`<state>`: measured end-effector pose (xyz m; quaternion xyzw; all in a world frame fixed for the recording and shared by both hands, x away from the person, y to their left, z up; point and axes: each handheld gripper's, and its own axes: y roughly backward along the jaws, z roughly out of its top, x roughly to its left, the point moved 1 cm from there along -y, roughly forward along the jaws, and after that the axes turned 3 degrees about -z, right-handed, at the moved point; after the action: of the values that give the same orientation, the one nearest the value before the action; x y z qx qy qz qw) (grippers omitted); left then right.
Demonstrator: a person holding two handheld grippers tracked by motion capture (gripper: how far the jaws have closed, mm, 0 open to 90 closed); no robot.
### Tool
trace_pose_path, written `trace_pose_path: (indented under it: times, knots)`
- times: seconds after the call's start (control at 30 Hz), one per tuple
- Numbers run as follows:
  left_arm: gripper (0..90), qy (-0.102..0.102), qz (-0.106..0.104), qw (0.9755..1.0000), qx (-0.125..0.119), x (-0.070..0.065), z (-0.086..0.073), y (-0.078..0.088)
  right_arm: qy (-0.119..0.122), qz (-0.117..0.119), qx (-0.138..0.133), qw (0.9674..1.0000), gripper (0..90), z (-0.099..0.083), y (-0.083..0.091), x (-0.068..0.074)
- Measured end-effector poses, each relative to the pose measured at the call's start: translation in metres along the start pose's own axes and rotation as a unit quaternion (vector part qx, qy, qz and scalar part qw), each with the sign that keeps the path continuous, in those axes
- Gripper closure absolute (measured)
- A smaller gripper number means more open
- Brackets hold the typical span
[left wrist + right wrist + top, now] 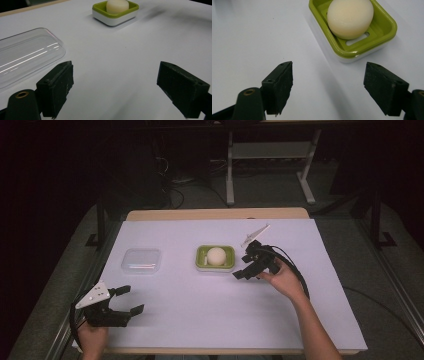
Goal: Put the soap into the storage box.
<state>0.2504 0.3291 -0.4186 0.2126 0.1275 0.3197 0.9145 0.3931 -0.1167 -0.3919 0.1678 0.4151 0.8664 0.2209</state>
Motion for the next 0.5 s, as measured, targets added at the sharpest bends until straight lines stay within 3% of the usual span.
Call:
trace_pose_path:
  times: [0.5]
  knots:
    - [13.2, -0.002, 0.0, 1.0, 0.001, 0.0, 0.0, 0.0, -0.017, -0.003, -0.009, 0.9998, 22.6, -0.025, 0.018, 0.004]
